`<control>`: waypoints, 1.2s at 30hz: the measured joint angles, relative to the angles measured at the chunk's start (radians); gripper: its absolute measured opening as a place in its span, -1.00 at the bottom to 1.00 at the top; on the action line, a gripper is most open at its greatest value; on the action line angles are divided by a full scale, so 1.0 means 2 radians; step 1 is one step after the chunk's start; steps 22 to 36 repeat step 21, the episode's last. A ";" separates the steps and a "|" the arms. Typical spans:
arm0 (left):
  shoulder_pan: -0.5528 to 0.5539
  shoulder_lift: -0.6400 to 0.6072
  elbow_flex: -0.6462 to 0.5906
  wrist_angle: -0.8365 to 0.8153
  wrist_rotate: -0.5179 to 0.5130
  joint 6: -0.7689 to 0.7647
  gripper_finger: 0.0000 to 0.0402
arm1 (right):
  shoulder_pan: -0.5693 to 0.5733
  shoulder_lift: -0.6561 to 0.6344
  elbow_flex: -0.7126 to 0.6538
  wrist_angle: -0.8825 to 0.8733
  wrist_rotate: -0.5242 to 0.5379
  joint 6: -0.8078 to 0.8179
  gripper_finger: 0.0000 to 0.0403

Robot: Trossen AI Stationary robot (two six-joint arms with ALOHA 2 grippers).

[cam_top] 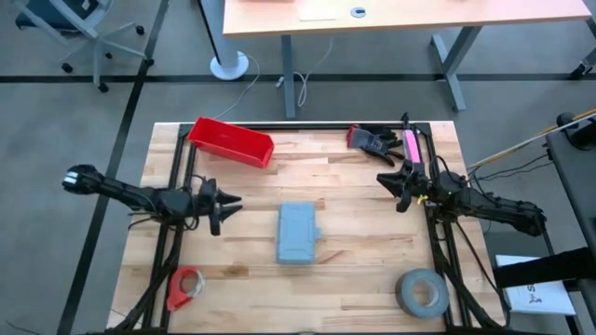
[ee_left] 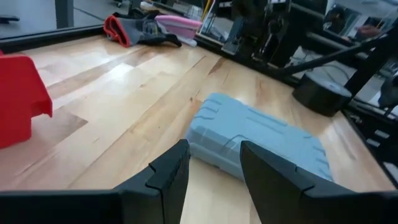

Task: Prefit tool cases
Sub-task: Return to Home Position

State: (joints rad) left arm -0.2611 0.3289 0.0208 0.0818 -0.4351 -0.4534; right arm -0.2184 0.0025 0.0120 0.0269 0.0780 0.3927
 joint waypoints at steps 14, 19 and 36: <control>0.000 0.051 0.002 0.000 0.000 0.000 -0.25 | 0.000 0.000 0.000 0.000 0.000 0.000 -0.68; 0.000 0.063 0.002 0.000 0.000 0.000 -0.25 | 0.000 0.000 0.000 0.000 0.000 0.000 -0.65; 0.000 0.067 0.002 0.000 0.000 0.000 -0.25 | 0.000 0.000 0.000 0.000 0.000 0.000 -0.65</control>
